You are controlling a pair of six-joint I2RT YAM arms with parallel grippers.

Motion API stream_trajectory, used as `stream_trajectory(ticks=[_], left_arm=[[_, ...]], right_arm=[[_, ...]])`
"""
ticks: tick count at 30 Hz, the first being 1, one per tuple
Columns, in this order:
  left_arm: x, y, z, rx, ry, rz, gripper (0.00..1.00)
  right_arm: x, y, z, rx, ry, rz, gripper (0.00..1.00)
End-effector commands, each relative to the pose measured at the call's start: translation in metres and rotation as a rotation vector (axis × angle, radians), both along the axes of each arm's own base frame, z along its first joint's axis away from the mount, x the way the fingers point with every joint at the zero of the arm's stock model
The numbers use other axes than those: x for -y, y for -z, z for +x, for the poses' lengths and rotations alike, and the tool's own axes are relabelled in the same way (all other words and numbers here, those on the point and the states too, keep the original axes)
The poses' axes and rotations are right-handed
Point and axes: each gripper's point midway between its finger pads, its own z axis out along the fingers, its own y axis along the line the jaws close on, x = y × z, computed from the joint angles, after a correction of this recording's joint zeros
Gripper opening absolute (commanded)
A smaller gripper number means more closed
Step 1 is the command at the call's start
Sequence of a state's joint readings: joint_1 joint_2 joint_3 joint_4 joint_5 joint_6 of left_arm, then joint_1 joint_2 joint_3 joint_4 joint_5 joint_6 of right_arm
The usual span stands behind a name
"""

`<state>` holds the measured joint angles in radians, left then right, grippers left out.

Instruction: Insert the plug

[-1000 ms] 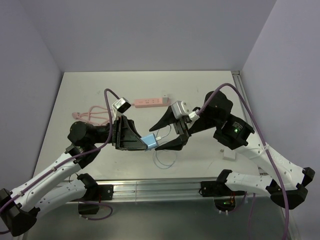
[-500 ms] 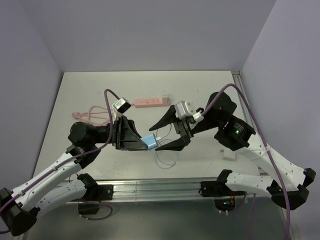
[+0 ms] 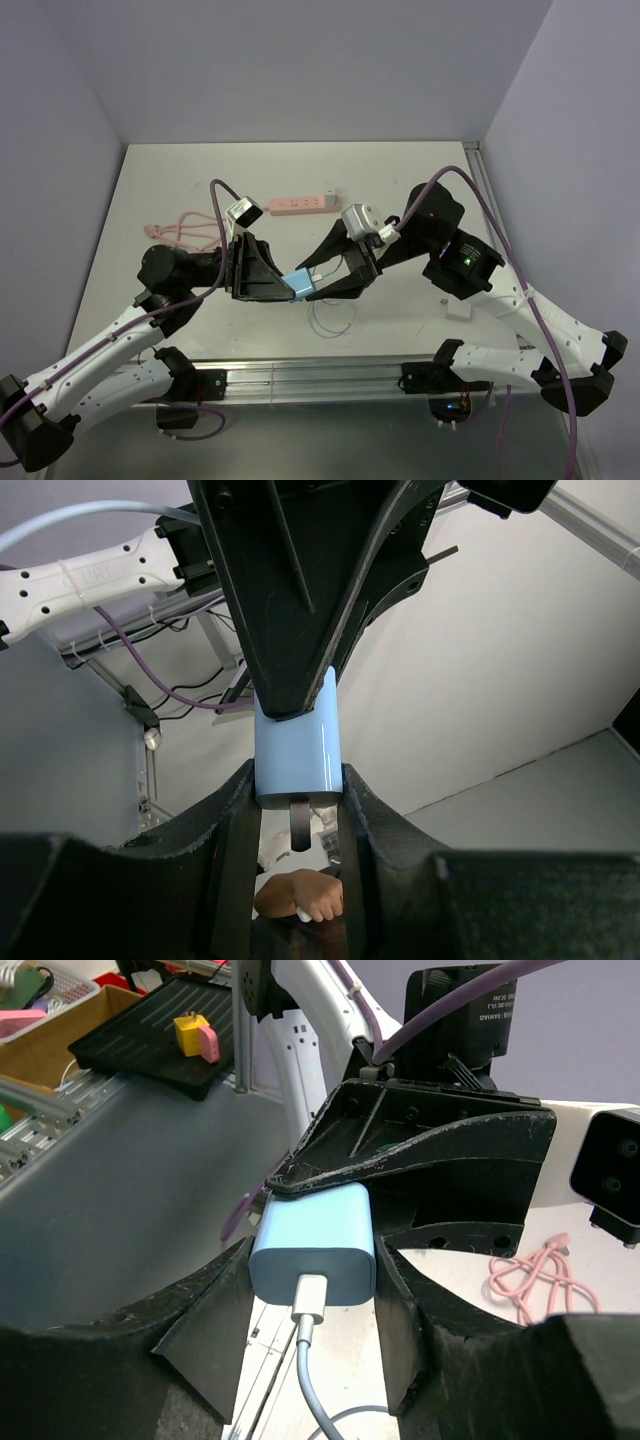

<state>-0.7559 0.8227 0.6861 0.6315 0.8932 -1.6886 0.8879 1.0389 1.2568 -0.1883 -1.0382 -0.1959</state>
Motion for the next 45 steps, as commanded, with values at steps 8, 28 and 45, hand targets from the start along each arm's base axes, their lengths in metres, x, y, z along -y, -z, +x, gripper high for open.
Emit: stream_trajectory(ticks=[8,28,45], left_arm=[[-0.005,-0.005,-0.005,0.04,0.001,-0.04,0.02],[-0.09,0.077,0.118,0.02,-0.994,0.66,0.86],[-0.117,0.129,0.154,0.045,-1.205,0.798,0.79]], right_arm=[[-0.004,-0.02,-0.006,0.022,-0.019,0.03,0.0],[0.008,0.053,0.124,0.215,0.5,-0.419,0.0],[0.053,0.149,0.322,0.243,0.658,-0.975,0.0]])
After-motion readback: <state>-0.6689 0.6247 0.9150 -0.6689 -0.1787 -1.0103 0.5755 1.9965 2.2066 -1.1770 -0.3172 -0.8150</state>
